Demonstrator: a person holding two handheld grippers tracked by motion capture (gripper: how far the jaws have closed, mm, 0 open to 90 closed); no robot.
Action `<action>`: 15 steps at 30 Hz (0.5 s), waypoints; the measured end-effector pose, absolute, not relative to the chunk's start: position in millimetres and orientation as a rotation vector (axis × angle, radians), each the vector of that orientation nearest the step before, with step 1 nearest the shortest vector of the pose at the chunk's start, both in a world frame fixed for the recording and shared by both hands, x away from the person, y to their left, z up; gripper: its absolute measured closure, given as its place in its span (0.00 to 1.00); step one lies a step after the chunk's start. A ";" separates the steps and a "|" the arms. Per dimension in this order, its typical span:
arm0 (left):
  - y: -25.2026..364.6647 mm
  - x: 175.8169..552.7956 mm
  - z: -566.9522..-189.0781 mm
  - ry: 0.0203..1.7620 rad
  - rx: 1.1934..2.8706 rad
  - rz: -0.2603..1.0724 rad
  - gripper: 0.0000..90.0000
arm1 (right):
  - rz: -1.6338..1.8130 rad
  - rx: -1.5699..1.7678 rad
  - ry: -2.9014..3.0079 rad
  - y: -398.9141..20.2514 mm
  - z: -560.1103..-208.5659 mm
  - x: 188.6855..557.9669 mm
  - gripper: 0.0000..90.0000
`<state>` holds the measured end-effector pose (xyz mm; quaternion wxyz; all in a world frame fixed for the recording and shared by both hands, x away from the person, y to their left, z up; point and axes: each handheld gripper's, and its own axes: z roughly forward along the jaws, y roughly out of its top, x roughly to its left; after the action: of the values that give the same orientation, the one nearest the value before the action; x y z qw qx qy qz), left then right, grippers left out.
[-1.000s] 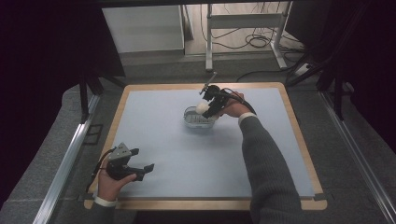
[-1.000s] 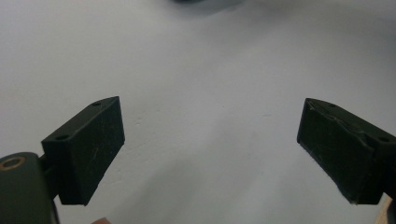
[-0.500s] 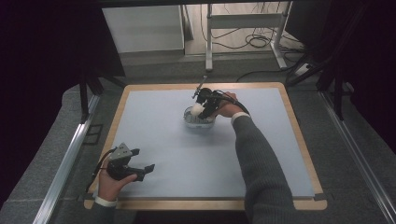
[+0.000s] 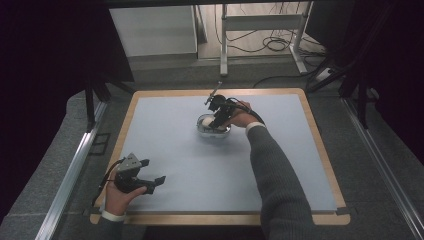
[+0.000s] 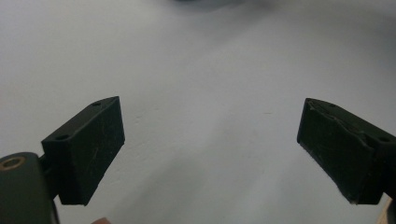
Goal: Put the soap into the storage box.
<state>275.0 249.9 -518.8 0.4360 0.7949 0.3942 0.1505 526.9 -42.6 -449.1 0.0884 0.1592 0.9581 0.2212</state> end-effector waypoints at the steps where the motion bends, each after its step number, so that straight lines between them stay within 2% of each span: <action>1: 249.9 274.9 -518.8 0.982 1.976 0.373 0.09 | 0.665 0.489 2.838 -43.7 -446.8 526.1 0.47; 7: 250.2 274.6 -518.3 0.983 1.973 0.372 0.09 | 0.841 0.591 2.753 -55.6 -429.6 516.6 0.40; 15: 249.6 274.8 -518.7 0.982 1.975 0.372 0.09 | 0.893 0.611 2.683 -72.9 -422.8 491.1 0.35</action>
<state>274.8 249.6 -518.7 0.4373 0.7940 0.3949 0.1495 491.1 -72.9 -422.8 0.1240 0.2097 0.9203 0.3062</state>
